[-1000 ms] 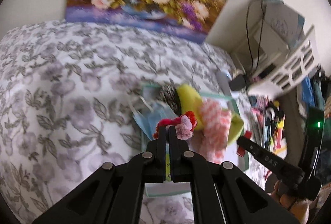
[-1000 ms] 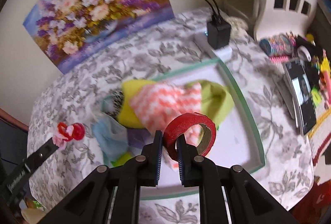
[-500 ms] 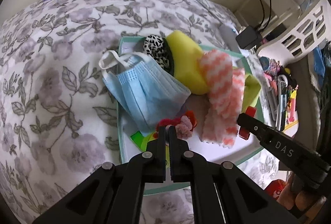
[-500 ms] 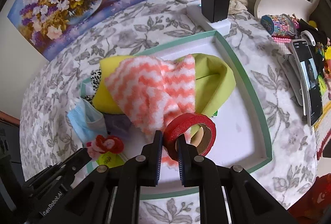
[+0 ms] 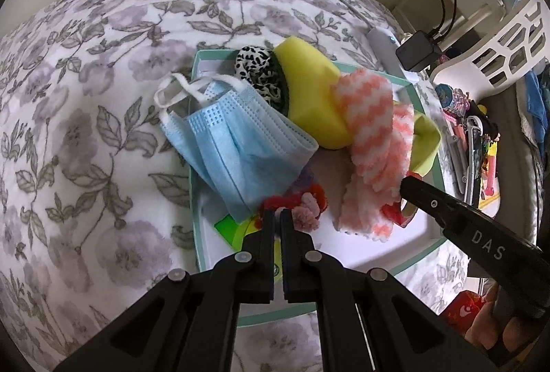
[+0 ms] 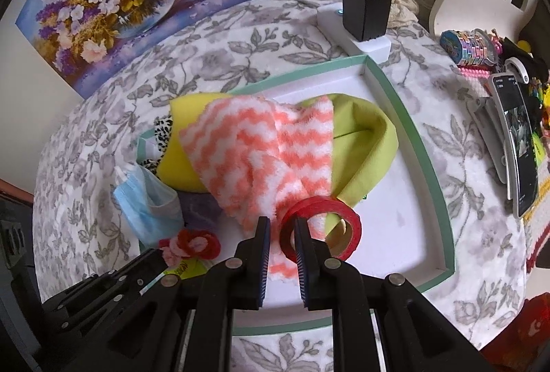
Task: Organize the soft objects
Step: 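Open the left tool to drop the hair tie while the right tool releases the tape roll in the tray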
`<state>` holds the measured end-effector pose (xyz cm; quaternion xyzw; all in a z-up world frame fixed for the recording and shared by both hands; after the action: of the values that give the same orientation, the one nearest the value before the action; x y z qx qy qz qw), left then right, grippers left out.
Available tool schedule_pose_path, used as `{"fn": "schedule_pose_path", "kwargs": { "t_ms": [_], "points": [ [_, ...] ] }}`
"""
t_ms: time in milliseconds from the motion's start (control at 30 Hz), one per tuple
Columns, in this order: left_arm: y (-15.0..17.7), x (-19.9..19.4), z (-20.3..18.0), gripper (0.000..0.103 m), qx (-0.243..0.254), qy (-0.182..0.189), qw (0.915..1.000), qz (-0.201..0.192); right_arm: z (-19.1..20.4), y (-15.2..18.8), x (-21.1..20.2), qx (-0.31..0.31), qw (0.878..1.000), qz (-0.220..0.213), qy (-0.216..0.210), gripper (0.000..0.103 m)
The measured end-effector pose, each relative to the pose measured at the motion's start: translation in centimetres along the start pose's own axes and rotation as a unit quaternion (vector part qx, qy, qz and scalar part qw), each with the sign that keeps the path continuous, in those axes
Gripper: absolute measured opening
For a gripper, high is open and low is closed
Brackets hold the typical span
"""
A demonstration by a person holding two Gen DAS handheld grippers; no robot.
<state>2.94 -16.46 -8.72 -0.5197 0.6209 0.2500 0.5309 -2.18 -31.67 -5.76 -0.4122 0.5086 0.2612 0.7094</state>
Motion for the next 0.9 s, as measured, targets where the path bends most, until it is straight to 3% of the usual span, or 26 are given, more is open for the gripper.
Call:
{"fn": "schedule_pose_path", "kwargs": {
  "t_ms": [133,167,233,367,433,567,600,700,900],
  "points": [
    [0.2,-0.4,0.3,0.008,-0.006,-0.002,1.0,0.005,0.2,0.1,0.0,-0.005,1.0,0.004,-0.002,0.016],
    [0.2,-0.5,0.3,0.012,-0.007,-0.003,1.0,0.004,0.2,0.1,0.0,-0.005,1.0,0.005,-0.002,0.016],
    [0.2,-0.9,0.5,0.034,-0.012,-0.006,0.9999,0.004,0.2,0.1,-0.1,-0.007,1.0,0.005,-0.002,0.016],
    [0.2,-2.1,1.1,0.041,-0.024,-0.007,0.9997,-0.008,0.2,0.1,-0.5,-0.008,1.0,0.002,-0.001,0.017],
    [0.1,-2.5,1.3,0.051,-0.027,-0.007,0.9995,-0.012,0.2,0.2,-0.6,-0.009,1.0,0.002,-0.001,0.026],
    [-0.2,-3.3,2.3,0.061,-0.035,-0.039,0.9983,-0.025,0.4,0.3,-0.9,-0.013,1.0,0.001,0.0,0.028],
    [-0.4,-3.5,2.5,0.062,-0.035,-0.049,0.9978,-0.029,0.4,0.3,-0.8,-0.014,1.0,0.002,0.0,0.031],
    [-0.6,-3.9,3.5,0.082,-0.04,-0.078,0.9953,-0.04,0.6,0.4,-0.8,-0.017,1.0,0.002,0.004,0.053],
    [-0.6,-3.9,5.6,0.091,-0.052,-0.129,0.9894,-0.043,1.0,0.5,-0.5,-0.031,0.999,0.007,0.01,0.062]
  ]
}}
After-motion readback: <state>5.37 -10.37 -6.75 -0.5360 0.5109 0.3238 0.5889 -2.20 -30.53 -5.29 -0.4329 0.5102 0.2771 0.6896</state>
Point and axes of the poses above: each gripper's, at about its wrist camera, not at the fingertips, and x roughly the way its jaws point, z to its left, y to its underside, the point moved 3 cm from there along x, roughly the way its jaws point, and after that the axes turned 1 degree about y, right-handed, at the moved point
